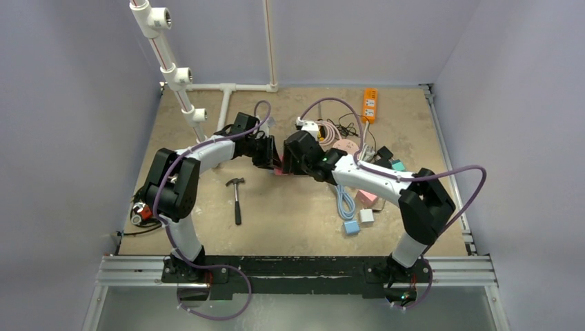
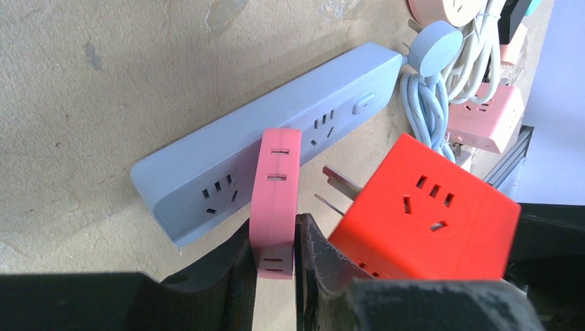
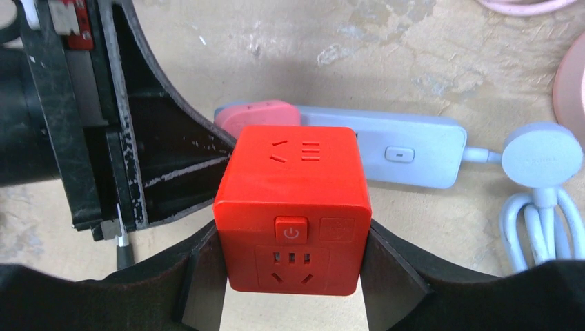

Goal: Pull the plug off the socket
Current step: Remove the plug from the socket, then place the plug at the center of the board, then remove the plug from the socket.

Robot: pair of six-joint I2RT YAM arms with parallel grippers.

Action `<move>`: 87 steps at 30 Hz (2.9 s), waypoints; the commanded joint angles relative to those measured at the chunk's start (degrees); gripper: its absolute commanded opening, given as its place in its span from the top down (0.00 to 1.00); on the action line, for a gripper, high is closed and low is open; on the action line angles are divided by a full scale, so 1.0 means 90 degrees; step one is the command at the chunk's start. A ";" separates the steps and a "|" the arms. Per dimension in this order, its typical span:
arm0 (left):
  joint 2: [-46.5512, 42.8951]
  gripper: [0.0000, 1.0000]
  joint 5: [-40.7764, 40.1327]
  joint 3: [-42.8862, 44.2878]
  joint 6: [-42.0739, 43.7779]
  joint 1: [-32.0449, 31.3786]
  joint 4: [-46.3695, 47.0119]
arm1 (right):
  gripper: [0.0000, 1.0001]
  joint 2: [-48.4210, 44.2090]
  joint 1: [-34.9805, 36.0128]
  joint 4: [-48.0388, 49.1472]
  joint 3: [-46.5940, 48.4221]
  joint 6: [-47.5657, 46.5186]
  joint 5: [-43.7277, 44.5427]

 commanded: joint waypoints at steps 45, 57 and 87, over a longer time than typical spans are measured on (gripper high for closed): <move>-0.0255 0.99 -0.0901 -0.0276 0.0102 0.0091 0.0122 | 0.20 -0.2832 -0.3927 0.2593 -0.3695 -0.0366 -0.1414; -0.0270 0.59 -0.0832 -0.0262 0.0179 0.0091 0.0132 | 0.01 -0.3154 -0.3927 0.2103 -0.3369 -0.1165 -0.1078; -0.1753 0.16 -0.2558 -0.0540 0.0342 0.0747 0.0484 | 0.13 -0.0637 0.0478 0.1757 -0.0455 -0.0547 0.0686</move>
